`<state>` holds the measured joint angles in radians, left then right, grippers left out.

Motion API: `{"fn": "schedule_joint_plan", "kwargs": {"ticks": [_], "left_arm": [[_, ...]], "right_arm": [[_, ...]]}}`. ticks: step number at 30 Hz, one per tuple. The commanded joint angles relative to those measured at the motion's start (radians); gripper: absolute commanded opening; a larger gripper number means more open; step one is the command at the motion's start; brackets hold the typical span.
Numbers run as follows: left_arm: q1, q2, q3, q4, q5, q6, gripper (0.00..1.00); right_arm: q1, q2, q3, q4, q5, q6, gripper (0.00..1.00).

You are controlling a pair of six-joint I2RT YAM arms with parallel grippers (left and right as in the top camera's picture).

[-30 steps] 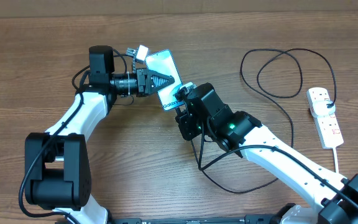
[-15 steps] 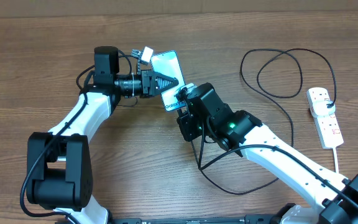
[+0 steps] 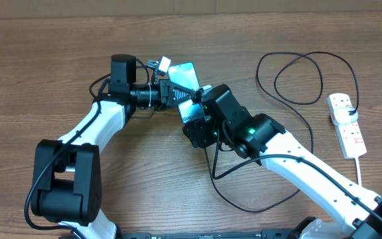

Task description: Plug charger to phone and switch on socket

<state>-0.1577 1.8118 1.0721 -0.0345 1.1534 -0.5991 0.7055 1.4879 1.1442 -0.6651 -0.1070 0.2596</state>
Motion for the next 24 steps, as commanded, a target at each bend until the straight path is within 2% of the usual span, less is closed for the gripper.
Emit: {"fn": "schedule_joint_plan", "kwargs": {"ticks": [1, 6, 11, 15, 19, 22, 24], "left_arm": [[-0.006, 0.000, -0.004, 0.006, -0.040, -0.103, 0.04], [-0.006, 0.000, -0.003, 0.009, -0.062, -0.169, 0.04], [-0.006, 0.000, -0.003, 0.009, -0.061, -0.170, 0.04], [-0.006, 0.000, -0.003, 0.009, -0.061, -0.187, 0.04], [-0.007, 0.000, -0.003, 0.009, -0.053, -0.187, 0.04], [-0.007, 0.000, -0.004, 0.009, -0.034, -0.186, 0.04], [-0.008, 0.000, -0.003, 0.009, -0.034, -0.183, 0.04]], "right_arm": [[-0.006, -0.032, 0.036, -0.029, 0.017, 0.007, 0.68], [-0.006, 0.009, 0.033, -0.091, 0.019, 0.007, 0.58], [-0.005, 0.014, 0.033, -0.103, 0.017, 0.006, 0.48], [-0.005, 0.019, 0.020, -0.081, 0.020, 0.012, 0.31], [-0.005, 0.020, -0.016, -0.024, 0.021, 0.026, 0.19], [-0.005, 0.020, -0.020, -0.020, 0.029, 0.026, 0.13], [-0.005, 0.020, -0.020, -0.020, 0.047, 0.026, 0.13]]}}
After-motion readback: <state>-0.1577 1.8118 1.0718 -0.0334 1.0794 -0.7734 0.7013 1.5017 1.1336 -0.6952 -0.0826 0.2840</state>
